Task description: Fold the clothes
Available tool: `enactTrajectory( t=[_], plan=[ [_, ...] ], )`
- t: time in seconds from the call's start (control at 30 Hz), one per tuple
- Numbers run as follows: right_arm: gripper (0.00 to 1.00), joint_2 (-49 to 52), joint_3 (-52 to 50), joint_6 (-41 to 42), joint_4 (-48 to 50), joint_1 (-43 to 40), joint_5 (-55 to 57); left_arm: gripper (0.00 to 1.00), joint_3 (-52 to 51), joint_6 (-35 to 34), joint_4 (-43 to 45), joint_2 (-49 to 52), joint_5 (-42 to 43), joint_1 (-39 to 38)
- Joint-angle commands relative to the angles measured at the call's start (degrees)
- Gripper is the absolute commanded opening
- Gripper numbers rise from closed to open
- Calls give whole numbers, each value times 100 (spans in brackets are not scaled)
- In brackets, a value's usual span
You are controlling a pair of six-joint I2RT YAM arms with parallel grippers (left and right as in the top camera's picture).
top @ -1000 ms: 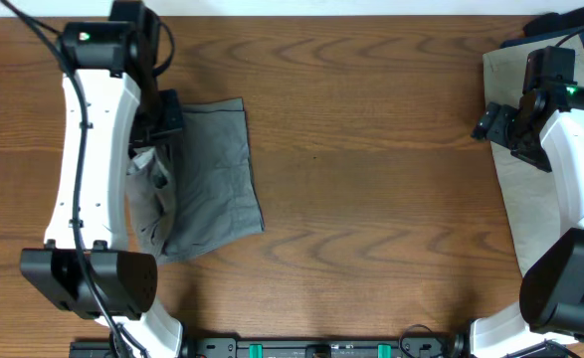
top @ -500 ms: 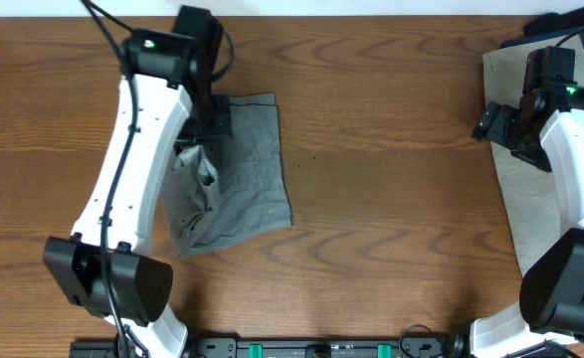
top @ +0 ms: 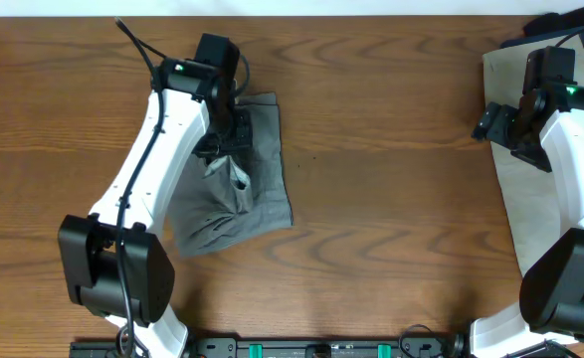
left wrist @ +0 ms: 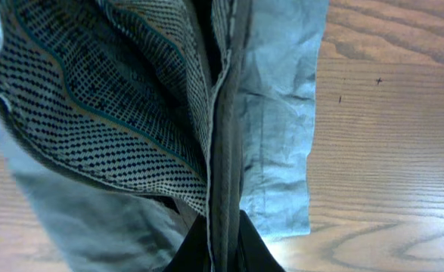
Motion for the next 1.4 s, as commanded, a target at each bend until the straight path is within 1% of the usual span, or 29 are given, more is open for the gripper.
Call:
enactTrajectory(
  t=[0.0,0.03,0.07,0.1,0.13,0.17,0.3,0.43,0.6,0.63,0.67,0.7,0.77,0.8,0.83,0.9,1.2,1.37],
  plan=[
    [99,-81,59,-4,-2,-22,74,6,-221,55,201,-61,133,-63],
    [99,-81,59,-4,-2,-22,74,6,-291,55,280,-61,133,-74],
    [99,-81,59,-4,-2,-22,74,8,-341,55,332,-61,133,-74],
    [99,-81,59,-4,-2,-22,74,17,-385,55,372,-61,133,-74],
    [99,-81,59,-4,-2,-22,76,34,-415,52,396,-61,133,-74],
    [99,-81,59,-4,-2,-22,74,43,-424,55,398,-61,133,-74],
    [99,-81,59,-4,-2,-22,74,54,-422,55,404,-63,133,-74],
    [99,-81,59,-4,-2,-22,74,56,-409,55,345,-87,280,-68],
    [99,-81,59,-4,-2,-22,74,55,-365,52,321,-146,369,-68],
    [99,-81,59,-4,-2,-22,74,49,-367,48,297,-146,369,-70],
    [99,-81,59,-4,-2,-22,74,38,-372,28,264,-140,374,-70],
    [99,-81,59,-4,-2,-22,74,31,-385,26,256,-129,389,-83],
    [99,-81,59,-4,-2,-22,74,21,-448,28,251,-111,411,-129],
    [99,-81,59,-4,-2,-22,74,19,-494,31,264,-105,433,-155],
    [99,-81,59,-4,-2,-22,76,12,-562,28,297,-105,455,-186],
    [99,-81,59,-4,-2,-22,74,7,-772,28,474,-105,588,-267],
    [99,-81,59,-4,-2,-22,74,6,-2083,-76,2041,-103,1196,-649],
    [99,-81,59,-4,-2,-22,74,6,-2476,-76,2365,-103,1434,-789]
  ],
)
